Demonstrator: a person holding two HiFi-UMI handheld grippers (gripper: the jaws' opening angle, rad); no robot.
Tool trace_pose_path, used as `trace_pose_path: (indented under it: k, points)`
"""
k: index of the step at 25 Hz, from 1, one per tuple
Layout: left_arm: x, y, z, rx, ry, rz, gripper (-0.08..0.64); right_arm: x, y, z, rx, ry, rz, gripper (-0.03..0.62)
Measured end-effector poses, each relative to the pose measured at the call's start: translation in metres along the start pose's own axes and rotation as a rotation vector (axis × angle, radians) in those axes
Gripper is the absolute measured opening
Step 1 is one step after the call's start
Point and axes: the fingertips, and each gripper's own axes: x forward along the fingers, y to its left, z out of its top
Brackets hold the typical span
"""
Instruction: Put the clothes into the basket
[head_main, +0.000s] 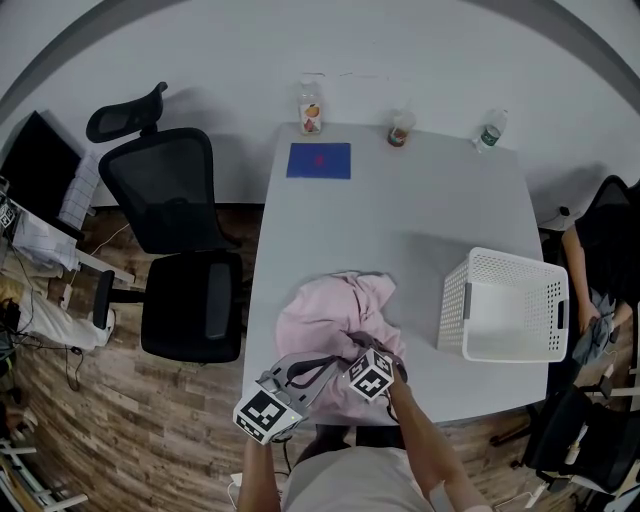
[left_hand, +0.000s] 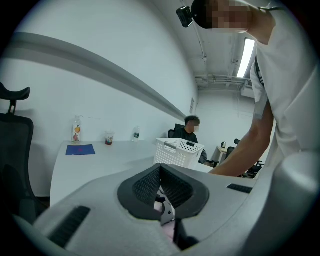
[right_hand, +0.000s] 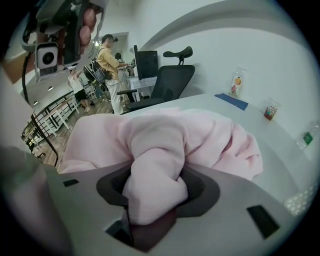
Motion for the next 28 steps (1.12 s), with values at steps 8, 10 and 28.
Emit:
trace_pose_path:
  k: [8, 10, 28]
  points:
    - [-0.002, -0.003, -0.006, 0.030, 0.001, -0.007, 0.002, -0.011, 0.001, 0.008, 0.064, -0.064, 0.000, 0.195]
    - [-0.003, -0.003, -0.005, 0.029, 0.000, -0.007, 0.002, -0.017, 0.001, 0.012, 0.087, -0.090, 0.004, 0.190]
    - [-0.014, -0.014, 0.017, 0.049, -0.005, 0.002, 0.002, -0.102, -0.004, 0.070, 0.225, -0.359, -0.009, 0.178]
